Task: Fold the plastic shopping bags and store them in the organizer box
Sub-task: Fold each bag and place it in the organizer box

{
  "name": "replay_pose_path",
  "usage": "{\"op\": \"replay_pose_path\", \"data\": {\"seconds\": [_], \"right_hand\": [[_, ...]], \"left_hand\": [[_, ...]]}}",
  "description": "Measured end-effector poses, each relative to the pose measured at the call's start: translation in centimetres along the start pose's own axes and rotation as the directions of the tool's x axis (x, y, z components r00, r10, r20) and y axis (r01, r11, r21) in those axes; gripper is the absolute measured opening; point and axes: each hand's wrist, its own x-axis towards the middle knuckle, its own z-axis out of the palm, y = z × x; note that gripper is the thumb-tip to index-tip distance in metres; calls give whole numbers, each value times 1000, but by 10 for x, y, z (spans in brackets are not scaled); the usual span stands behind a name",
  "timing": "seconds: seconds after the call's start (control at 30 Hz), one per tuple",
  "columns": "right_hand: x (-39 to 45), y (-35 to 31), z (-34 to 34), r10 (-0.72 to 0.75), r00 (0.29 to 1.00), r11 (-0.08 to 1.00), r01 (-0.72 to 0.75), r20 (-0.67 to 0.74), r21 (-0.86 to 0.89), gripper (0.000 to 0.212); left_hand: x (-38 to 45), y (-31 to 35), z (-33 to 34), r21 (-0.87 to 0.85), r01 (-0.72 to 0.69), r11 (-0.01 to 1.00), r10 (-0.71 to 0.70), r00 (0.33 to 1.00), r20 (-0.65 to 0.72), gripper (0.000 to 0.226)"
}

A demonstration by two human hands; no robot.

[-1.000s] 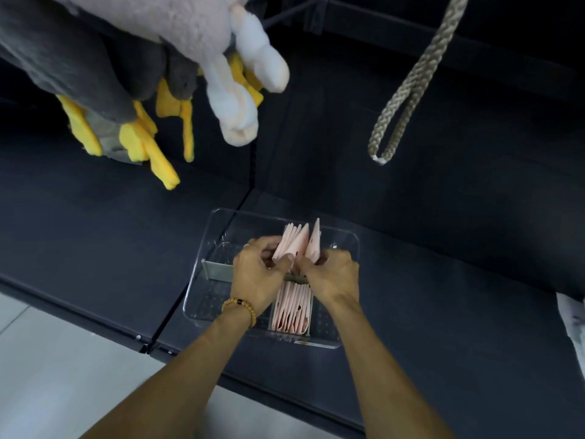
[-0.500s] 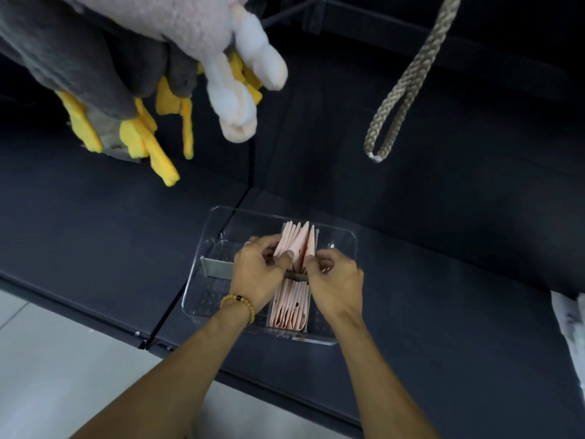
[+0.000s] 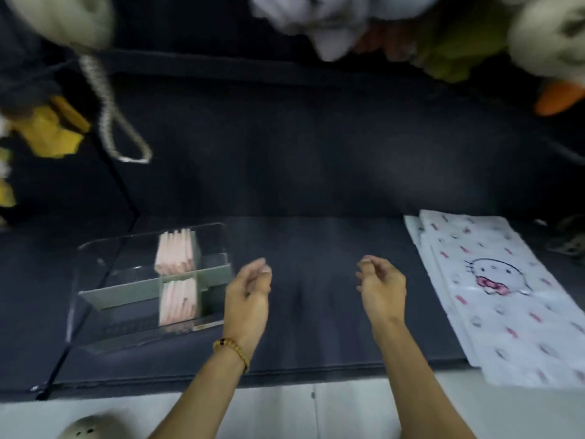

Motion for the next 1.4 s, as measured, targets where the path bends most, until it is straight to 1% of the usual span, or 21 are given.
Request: {"op": "replay_pose_path", "data": {"seconds": [0.13, 0.23, 0.33, 0.43, 0.5, 0.57, 0.6, 0.63, 0.67, 0.7, 0.73, 0.77, 0.83, 0.9, 0.93, 1.0, 1.13, 1.23, 1.33, 1.37, 1.4], "right_hand": [[33, 32, -106, 64, 981, 997, -70, -184, -29, 14], [53, 57, -184, 106, 944, 984, -144, -313, -101, 15], [73, 87, -251, 144, 916, 949, -235, -374, -210, 29], [95, 120, -303, 142, 923, 906, -267, -357, -330, 41], [108, 139, -325, 143, 943, 851, -273, -302, -449, 49], [120, 156, -339, 134, 973, 790, -219, -189, -572, 61], [125, 162, -343, 130, 985, 764, -174, -116, -622, 68], [130, 167, -345, 118, 992, 733, -114, -40, -671, 71], [133, 171, -346, 89, 996, 689, -38, 32, -724, 69], [136, 175, -346, 54, 995, 639, 26, 78, -769, 62], [137, 178, -345, 18, 995, 598, 64, 94, -799, 53], [137, 179, -343, -14, 996, 570, 80, 88, -818, 45], [137, 181, -337, -101, 993, 537, 111, 67, -836, 30], [135, 181, -329, -164, 986, 554, 98, 7, -827, 20], [134, 181, -326, -166, 986, 578, 78, -24, -812, 17], [131, 178, -322, -160, 985, 633, 53, -64, -773, 17], [120, 163, -310, -285, 955, 705, 149, -85, -694, 17], [109, 147, -294, -259, 965, 710, 169, -30, -683, 22], [97, 125, -275, -168, 986, 790, 127, -12, -600, 26], [89, 117, -267, -165, 986, 788, 146, 22, -598, 32], [80, 110, -258, -197, 978, 770, 201, 74, -606, 39]], "left_hand": [[-37, -29, 90, 51, 56, 997, -66, 974, 217, 16], [-61, -54, 155, 126, 51, 991, -94, 927, 362, 18], [-78, -80, 215, 248, -44, 968, -91, 857, 507, 18], [-89, -106, 268, 375, -218, 901, -77, 771, 633, 24], [-92, -122, 294, 446, -398, 802, -51, 698, 714, 33], [-91, -135, 315, 463, -569, 680, -38, 604, 796, 46], [-88, -142, 324, 458, -654, 602, -48, 543, 838, 54], [-85, -149, 332, 442, -744, 500, -72, 474, 878, 61], [-82, -155, 339, 418, -821, 389, -106, 411, 905, 66], [-79, -160, 343, 398, -868, 298, -139, 373, 918, 66], [-77, -163, 347, 394, -883, 255, -151, 366, 918, 63], [-77, -165, 350, 405, -879, 252, -142, 380, 914, 58], [-78, -167, 355, 407, -867, 288, -82, 401, 912, 43], [-83, -166, 361, 399, -864, 306, -18, 414, 910, 27], [-85, -164, 363, 403, -857, 320, 5, 427, 904, 22], [-89, -160, 365, 410, -843, 348, 21, 444, 896, 18], [-84, -142, 345, 428, -800, 421, 62, 496, 866, 18], [-76, -120, 323, 455, -767, 451, 55, 533, 844, 15], [-65, -97, 294, 474, -757, 451, 80, 563, 823, 10], [-61, -90, 280, 490, -750, 445, 77, 577, 813, 10], [-55, -85, 263, 513, -737, 441, 69, 597, 799, 9]]}}
